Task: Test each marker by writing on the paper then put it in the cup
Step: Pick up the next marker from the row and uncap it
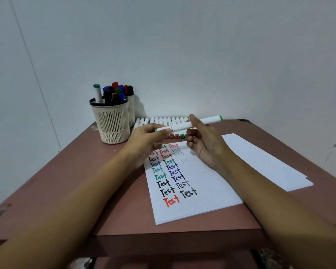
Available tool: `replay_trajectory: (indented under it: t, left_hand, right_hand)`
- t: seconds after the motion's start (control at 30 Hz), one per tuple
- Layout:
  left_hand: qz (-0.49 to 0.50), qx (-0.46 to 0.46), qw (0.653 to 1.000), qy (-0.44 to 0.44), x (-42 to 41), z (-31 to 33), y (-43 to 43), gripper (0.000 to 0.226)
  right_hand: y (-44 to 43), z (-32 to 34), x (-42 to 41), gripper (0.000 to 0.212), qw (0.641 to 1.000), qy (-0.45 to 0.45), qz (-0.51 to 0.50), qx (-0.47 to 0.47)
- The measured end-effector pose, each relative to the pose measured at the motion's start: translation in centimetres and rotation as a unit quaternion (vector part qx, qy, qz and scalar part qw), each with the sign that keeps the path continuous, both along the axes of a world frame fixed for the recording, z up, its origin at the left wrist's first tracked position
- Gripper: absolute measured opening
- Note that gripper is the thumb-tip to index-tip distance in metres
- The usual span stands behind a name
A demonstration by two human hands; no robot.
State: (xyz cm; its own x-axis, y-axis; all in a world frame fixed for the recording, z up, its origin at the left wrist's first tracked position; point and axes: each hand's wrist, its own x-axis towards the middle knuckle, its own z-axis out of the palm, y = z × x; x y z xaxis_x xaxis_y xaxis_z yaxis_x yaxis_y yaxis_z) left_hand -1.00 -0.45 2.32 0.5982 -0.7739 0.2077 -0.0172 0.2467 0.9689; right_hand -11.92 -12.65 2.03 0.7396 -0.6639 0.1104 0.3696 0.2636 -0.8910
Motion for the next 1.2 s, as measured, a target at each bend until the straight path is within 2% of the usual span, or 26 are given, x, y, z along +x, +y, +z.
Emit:
replay_trajectory:
  t: [0.07,0.13,0.2,0.3,0.37,0.43,0.5,0.57,0.63,0.8,0.93,1.07,1.2]
  left_hand:
    - [0.020,-0.041,0.998,0.047,0.1,0.7,0.5,0.003]
    - [0.040,-0.061,0.995,0.062,0.4,1.2,1.0,0.005]
    - [0.046,-0.073,0.994,0.065,0.5,1.6,1.4,0.007]
    - [0.067,-0.104,0.991,0.048,1.1,3.3,1.8,0.007]
    - [0.100,-0.106,0.989,-0.005,2.2,5.2,2.3,0.006]
    - [0.159,-0.091,0.979,-0.090,3.6,7.4,2.9,0.008]
    - [0.224,-0.067,0.957,-0.172,4.9,9.8,3.7,0.020]
    - [0.272,-0.047,0.930,-0.244,6.0,12.2,4.7,0.028]
    - [0.312,-0.030,0.903,-0.295,7.1,14.3,5.6,0.027]
    - [0.394,0.028,0.839,-0.375,9.6,17.0,6.8,0.033]
    - [0.375,0.123,0.810,-0.433,10.3,16.2,6.8,0.033]
    - [0.329,0.175,0.819,-0.436,10.6,13.8,6.5,0.036]
    - [0.287,0.216,0.825,-0.437,10.8,11.7,6.3,0.023]
  right_hand:
    - [-0.3,0.2,-0.2,0.024,0.998,0.020,-0.064,-0.011]
    - [-0.2,0.0,-0.2,0.042,0.974,0.095,-0.162,-0.124]
    - [0.1,-0.3,0.0,0.054,0.947,0.122,-0.225,-0.193]
    - [-0.1,-0.5,-0.3,0.054,0.944,0.135,-0.252,-0.165]
    - [-0.6,-0.8,-0.4,0.054,0.926,0.168,-0.275,-0.197]
    - [-0.8,-1.7,-0.3,0.044,0.870,0.223,-0.274,-0.343]
    - [-0.8,-2.8,-0.1,0.033,0.791,0.287,-0.236,-0.486]
    - [-0.8,-3.1,0.0,0.028,0.739,0.325,-0.200,-0.555]
    - [-0.7,-2.9,0.0,0.029,0.709,0.342,-0.186,-0.588]
    - [-0.5,-2.8,-0.2,0.028,0.691,0.342,-0.184,-0.610]
    - [-0.3,-2.7,-0.1,0.026,0.689,0.340,-0.181,-0.613]
    - [-0.4,-2.8,-0.1,0.027,0.689,0.339,-0.182,-0.615]
    - [-0.4,-2.9,-0.1,0.027,0.685,0.340,-0.179,-0.619]
